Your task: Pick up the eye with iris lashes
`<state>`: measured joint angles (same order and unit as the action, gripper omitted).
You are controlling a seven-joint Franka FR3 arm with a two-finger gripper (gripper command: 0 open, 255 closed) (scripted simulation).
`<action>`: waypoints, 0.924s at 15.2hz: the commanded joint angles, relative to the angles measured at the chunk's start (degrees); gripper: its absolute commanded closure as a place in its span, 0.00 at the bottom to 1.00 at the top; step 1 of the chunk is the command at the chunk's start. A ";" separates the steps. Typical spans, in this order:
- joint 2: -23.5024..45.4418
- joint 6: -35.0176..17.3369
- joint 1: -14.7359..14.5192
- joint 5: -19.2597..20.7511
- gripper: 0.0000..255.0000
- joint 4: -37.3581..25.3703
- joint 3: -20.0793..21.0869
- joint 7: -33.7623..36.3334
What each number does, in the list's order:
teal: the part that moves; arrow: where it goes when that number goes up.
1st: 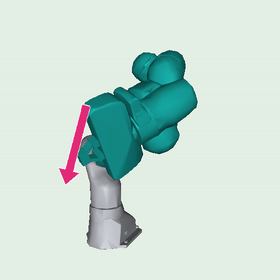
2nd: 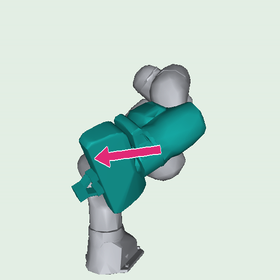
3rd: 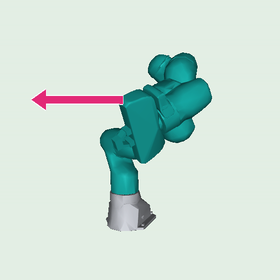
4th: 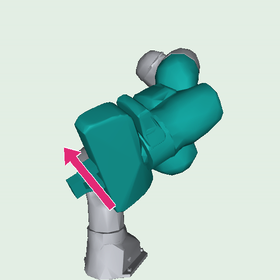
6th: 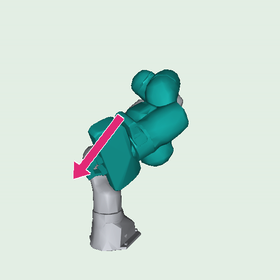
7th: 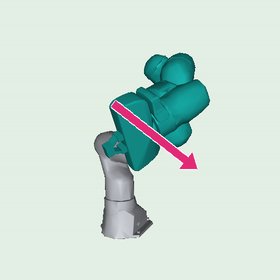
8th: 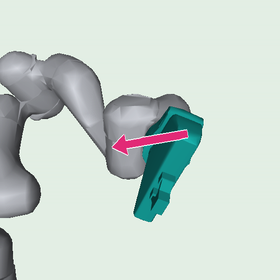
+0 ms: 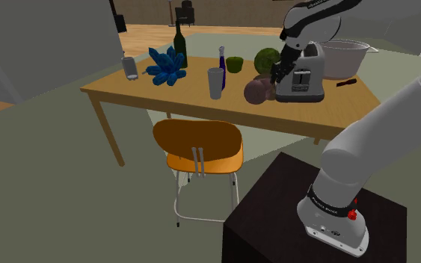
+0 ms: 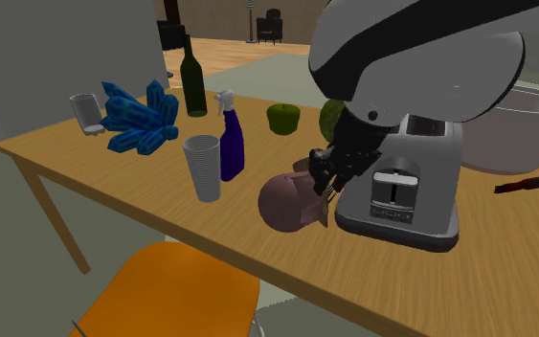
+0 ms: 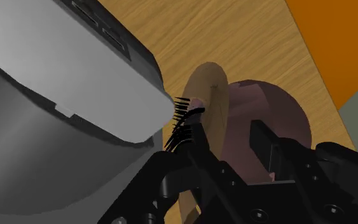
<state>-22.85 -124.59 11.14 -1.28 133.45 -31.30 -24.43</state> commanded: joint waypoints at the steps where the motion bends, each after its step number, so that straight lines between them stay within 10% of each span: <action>1: 3.27 1.25 -0.02 -0.10 1.00 3.07 -0.37 -0.10; 14: 1.67 14.14 -0.14 0.72 1.00 -8.46 0.18 1.19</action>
<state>-20.89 -111.24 10.98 -0.65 125.58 -31.31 -23.49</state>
